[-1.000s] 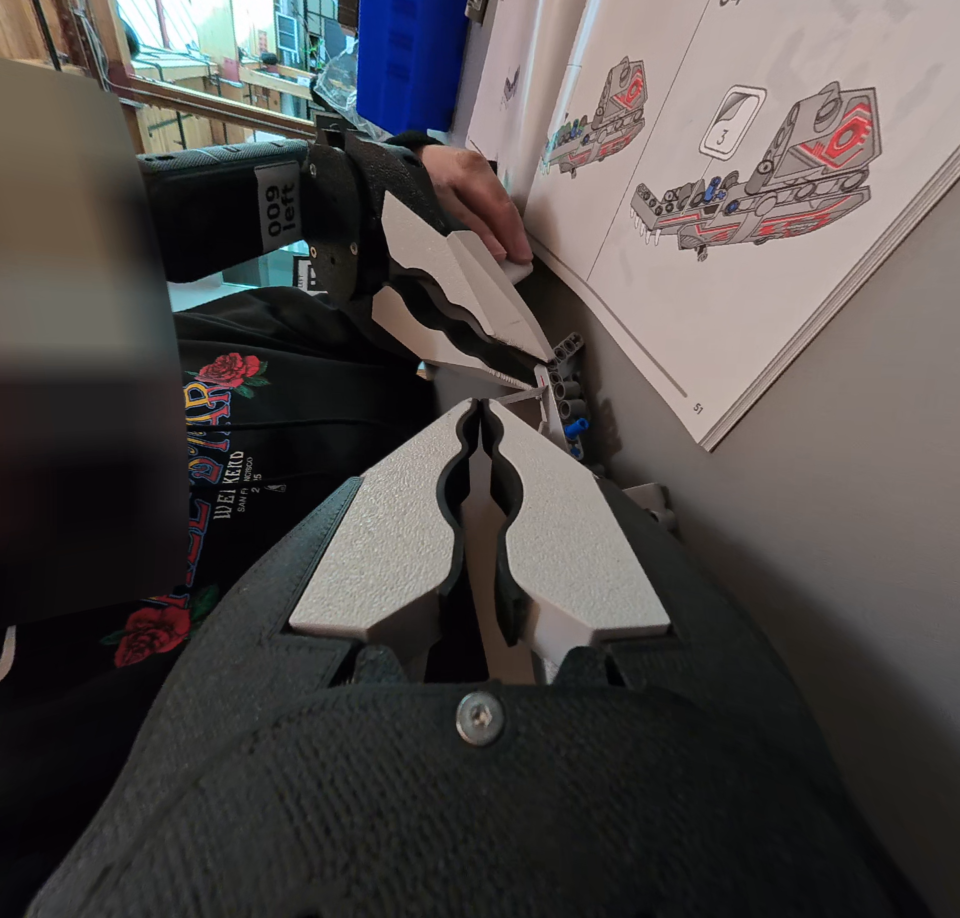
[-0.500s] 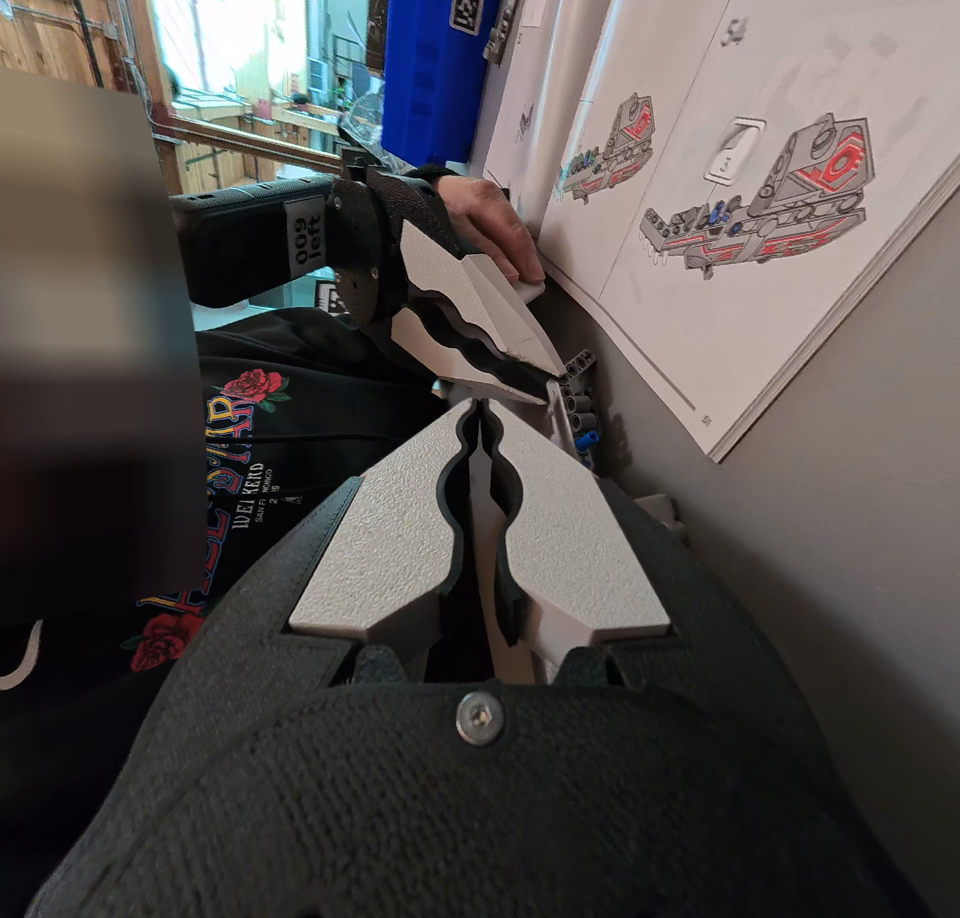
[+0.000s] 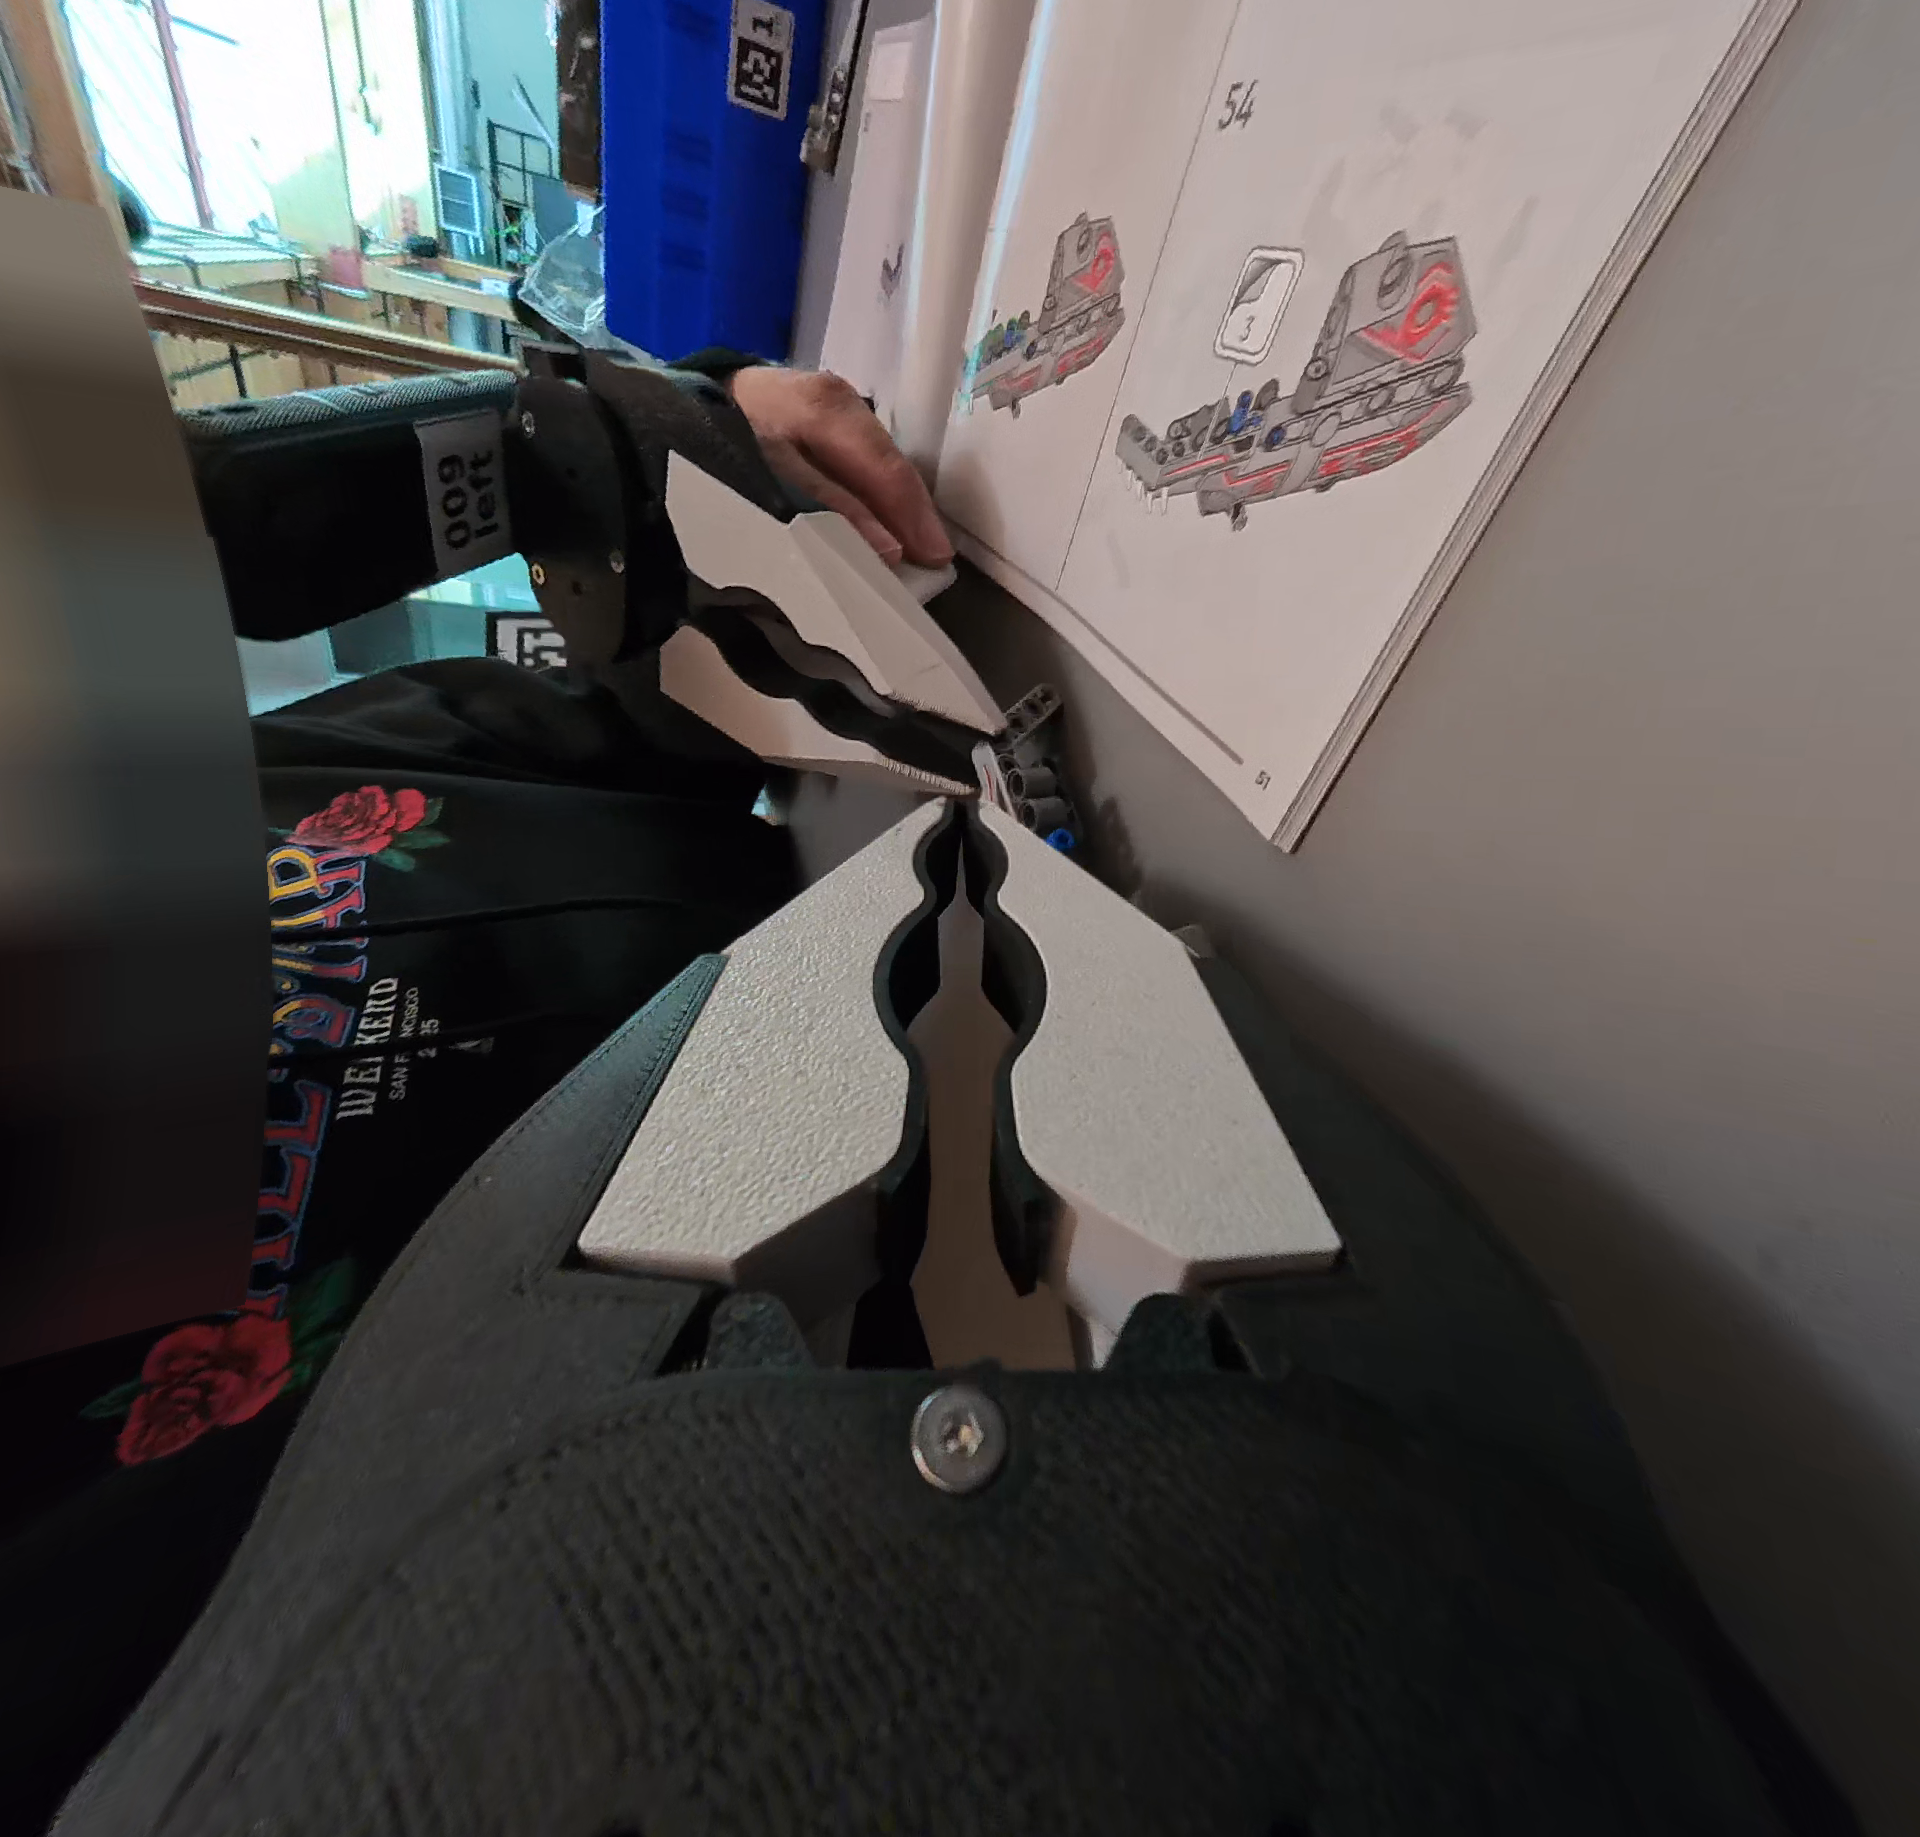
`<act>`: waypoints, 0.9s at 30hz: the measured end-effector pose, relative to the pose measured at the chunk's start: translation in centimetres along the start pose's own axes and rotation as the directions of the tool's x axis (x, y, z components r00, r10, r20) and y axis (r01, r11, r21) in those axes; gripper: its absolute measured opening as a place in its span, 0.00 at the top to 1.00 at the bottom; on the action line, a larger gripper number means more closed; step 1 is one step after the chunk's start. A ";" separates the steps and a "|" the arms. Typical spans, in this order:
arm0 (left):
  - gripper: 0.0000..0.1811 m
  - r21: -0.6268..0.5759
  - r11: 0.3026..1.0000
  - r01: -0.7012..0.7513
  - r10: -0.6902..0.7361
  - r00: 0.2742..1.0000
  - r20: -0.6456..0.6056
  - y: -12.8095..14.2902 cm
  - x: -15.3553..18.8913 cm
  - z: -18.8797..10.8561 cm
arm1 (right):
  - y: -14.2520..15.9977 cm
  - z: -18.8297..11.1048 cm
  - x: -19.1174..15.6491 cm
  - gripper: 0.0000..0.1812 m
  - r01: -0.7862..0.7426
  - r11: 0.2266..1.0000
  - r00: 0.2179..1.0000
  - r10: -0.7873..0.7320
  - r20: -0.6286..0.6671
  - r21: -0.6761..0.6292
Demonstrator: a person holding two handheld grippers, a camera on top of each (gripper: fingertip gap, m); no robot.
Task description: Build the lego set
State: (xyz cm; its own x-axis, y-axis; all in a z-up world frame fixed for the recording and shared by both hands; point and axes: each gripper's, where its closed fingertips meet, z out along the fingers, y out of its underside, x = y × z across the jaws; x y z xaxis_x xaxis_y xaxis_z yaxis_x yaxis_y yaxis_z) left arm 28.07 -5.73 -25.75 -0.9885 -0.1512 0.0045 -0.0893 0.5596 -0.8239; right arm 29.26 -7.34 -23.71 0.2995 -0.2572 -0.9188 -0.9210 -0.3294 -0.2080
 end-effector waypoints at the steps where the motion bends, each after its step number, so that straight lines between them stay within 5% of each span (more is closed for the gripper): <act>1: 0.96 0.001 1.000 0.000 0.000 1.000 -0.001 0.0 0.0 0.0 | 0.2 0.0 -0.1 0.99 -0.001 1.000 1.000 0.001 0.007 -0.004; 8: 0.96 0.003 1.000 -0.003 0.003 1.000 -0.004 0.0 0.1 0.0 | 1.0 -0.5 1.0 0.85 0.009 1.000 0.995 -0.006 -0.100 0.024; 27: 0.96 -0.001 1.000 -0.022 0.022 1.000 0.006 0.0 0.1 0.0 | 1.7 -0.4 0.9 0.89 0.024 1.000 0.991 -0.026 -0.130 -0.011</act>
State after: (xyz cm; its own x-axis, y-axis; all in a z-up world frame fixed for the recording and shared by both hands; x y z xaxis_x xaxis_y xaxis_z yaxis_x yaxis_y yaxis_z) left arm 28.00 -5.71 -25.74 -0.9895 -0.1432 -0.0172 -0.0672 0.5633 -0.8235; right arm 28.04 -8.55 -24.74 0.3530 -0.3647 -0.8616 -0.9105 -0.3459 -0.2266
